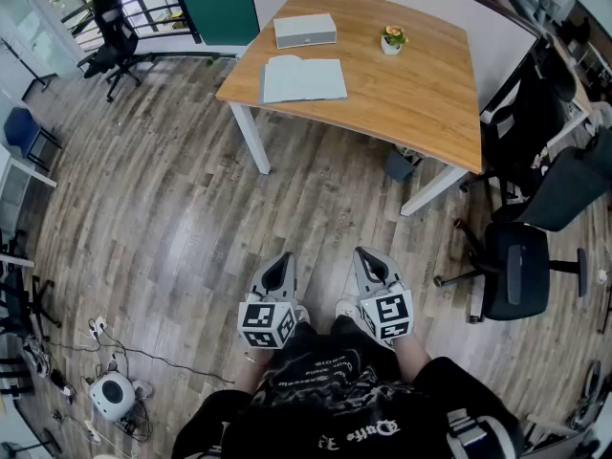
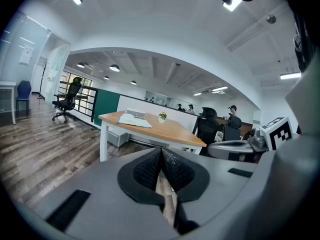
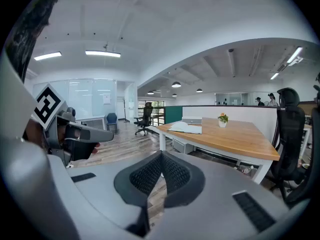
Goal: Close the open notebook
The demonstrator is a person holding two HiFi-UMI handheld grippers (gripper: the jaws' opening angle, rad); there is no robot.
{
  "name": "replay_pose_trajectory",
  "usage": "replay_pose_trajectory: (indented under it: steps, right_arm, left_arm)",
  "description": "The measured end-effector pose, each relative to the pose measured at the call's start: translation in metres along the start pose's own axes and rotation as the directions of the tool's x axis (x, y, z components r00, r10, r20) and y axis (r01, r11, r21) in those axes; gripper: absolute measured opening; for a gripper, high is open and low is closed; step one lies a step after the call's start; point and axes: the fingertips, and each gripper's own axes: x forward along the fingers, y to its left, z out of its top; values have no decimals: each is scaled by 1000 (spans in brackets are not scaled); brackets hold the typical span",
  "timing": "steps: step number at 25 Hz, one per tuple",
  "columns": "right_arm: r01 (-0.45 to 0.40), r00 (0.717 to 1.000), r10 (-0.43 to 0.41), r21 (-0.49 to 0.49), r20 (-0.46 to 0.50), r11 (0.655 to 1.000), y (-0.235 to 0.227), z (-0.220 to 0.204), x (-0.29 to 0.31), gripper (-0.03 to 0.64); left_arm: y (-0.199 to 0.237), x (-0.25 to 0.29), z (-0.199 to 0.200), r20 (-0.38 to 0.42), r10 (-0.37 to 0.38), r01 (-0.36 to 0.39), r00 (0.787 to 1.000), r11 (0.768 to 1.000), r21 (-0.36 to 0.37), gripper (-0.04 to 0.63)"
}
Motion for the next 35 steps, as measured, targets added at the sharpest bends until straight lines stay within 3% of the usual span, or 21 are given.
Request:
replay_pose_trajectory:
  steps: [6,13,16,17,19,21,24,29,35]
  right_arm:
    - [5,1000,-4,14,-6,1000,29,1,-12,5]
    - [17,1000,-17,19,-9,1000,39,7,-14,6]
    - [14,1000,-14,4,-4,1000,34,13,-11,9]
    - [6,1000,-6,-4,-10,1000,34,13,-10,25]
    - [-3,1000,3,0,-13,1000,33,18,-9,151]
    - [13,1000,-13,24,11,1000,31,29,-7,194]
    - [40,998,-42,62,47,997,30,42,-6,221]
    - [54,996,-58,56,70,997,47,52,4,285]
    - [42,996,-42,4,73,999,71,56,19,296]
  left_arm:
    - [17,-33,-3,4,17,-17,1000,1000,-1,22]
    - [20,-43,5,12,-21,20,1000,999,39,21]
    - [23,-42,15,34,-33,33,999,999,3,23]
    - [23,-42,19,42,-35,35,999,999,-5,25]
    - [23,-40,25,48,-52,52,997,999,7,26]
    - [23,-40,32,48,-90,88,995,995,34,33]
    - [24,-43,38,54,-148,144,988,988,62,152]
    - [38,-48,45,61,-170,165,984,983,80,240]
    - [57,-54,43,57,-164,159,985,984,86,268]
